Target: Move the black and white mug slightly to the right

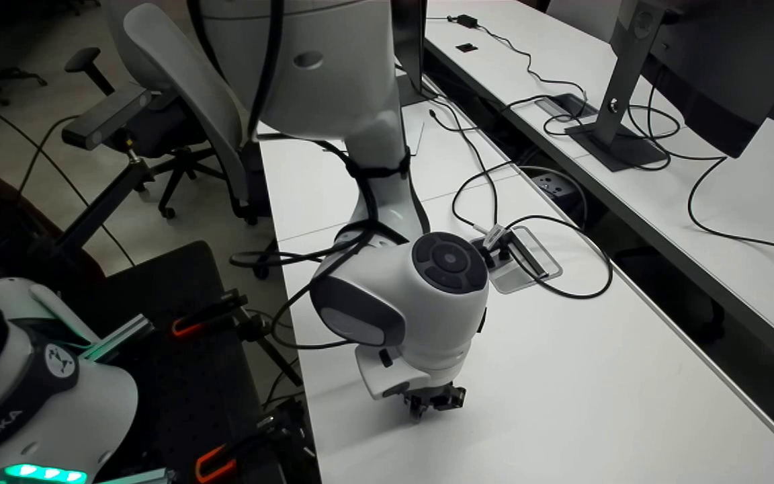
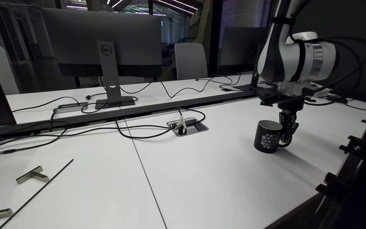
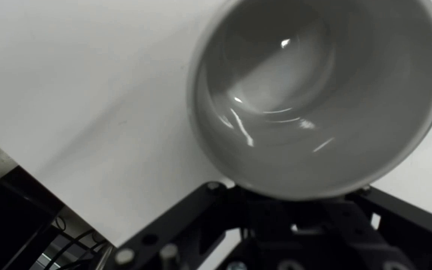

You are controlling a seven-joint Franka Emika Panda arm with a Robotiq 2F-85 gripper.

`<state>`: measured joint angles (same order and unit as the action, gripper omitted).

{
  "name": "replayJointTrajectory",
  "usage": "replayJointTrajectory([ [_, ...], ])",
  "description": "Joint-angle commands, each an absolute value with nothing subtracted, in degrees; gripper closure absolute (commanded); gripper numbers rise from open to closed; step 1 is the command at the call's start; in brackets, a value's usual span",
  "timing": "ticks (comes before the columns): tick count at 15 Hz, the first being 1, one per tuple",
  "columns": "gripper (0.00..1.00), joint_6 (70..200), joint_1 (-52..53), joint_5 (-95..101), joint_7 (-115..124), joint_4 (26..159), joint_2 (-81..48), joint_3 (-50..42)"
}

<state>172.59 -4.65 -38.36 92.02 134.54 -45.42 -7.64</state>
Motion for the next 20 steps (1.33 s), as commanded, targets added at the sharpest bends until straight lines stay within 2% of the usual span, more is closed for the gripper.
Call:
replayJointTrajectory([
  [1, 0.5, 173.3, -5.5, -39.3, 91.9, 136.1, -43.8, -6.6],
  [8, 0.01, 173.0, -4.6, -38.8, 92.2, 136.3, -43.6, -7.0],
  [20, 0.0, 171.8, 4.4, -35.7, 93.7, 140.3, -38.4, -13.1],
])
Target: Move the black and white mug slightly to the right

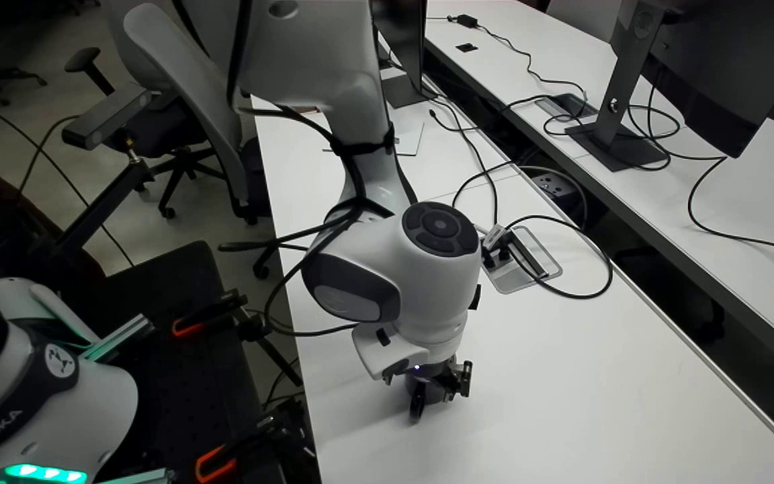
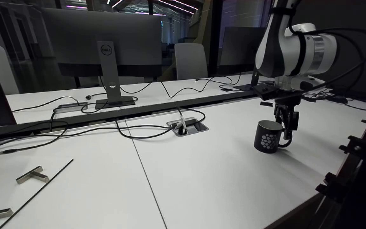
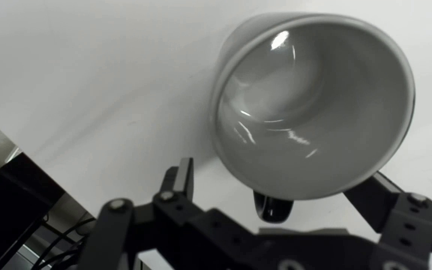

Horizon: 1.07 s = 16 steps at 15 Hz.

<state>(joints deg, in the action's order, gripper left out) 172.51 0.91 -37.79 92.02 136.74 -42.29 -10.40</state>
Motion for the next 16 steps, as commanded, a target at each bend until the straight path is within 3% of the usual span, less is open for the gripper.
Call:
replayJointTrajectory([
  [1, 0.0, 171.8, 5.9, -35.1, 94.0, 141.2, -37.7, -14.2],
  [10, 0.0, 168.9, 26.5, -14.0, 93.1, 146.0, -31.2, -29.4],
  [16, 0.0, 168.1, 28.1, -1.9, 87.0, 142.9, -28.6, -28.2],
])
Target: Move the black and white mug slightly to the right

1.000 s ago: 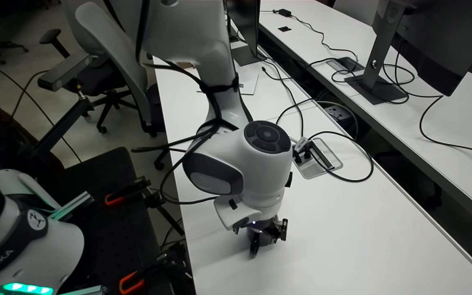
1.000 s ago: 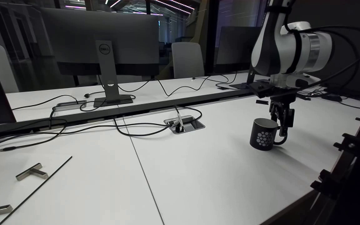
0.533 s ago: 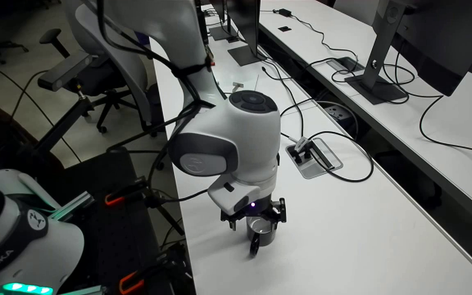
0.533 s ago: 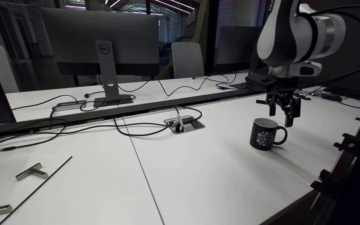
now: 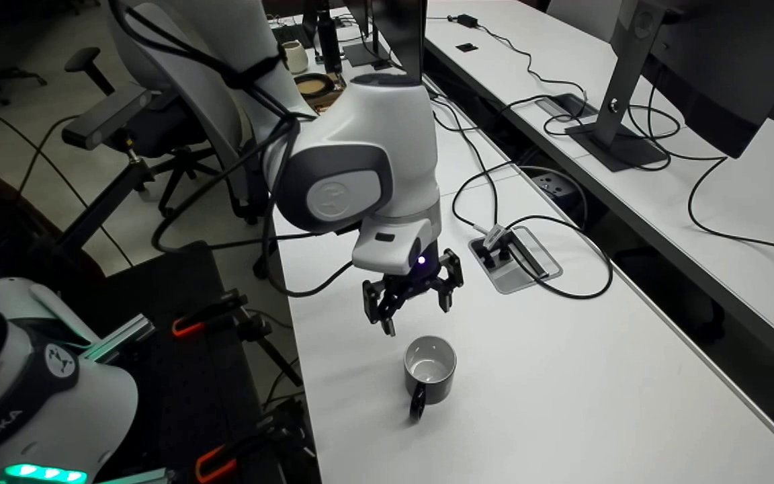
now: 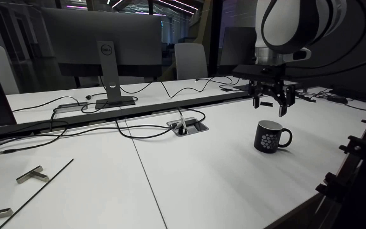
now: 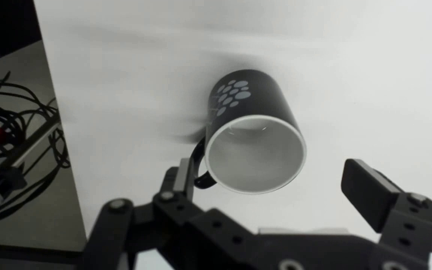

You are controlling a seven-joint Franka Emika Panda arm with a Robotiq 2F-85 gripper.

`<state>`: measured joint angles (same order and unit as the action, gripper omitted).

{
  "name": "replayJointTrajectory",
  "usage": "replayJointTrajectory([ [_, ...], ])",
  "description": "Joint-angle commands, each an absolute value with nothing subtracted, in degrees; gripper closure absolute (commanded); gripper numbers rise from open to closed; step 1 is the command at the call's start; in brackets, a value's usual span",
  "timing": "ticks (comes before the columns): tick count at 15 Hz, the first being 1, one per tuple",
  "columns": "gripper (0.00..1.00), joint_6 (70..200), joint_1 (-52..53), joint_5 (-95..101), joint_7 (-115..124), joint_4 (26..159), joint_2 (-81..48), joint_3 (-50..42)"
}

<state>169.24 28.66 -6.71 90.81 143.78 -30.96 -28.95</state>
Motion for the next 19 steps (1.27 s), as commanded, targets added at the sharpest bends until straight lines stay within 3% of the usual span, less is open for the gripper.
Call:
replayJointTrajectory([
  [1, 0.0, 168.2, 28.0, -0.5, 85.6, 142.5, -28.3, -27.7],
  [14, 0.0, 171.1, 27.6, 15.1, 61.9, 138.7, -27.3, -26.3],
  [19, 0.0, 170.1, 28.9, 11.9, 64.7, 138.2, -29.0, -26.9],
])
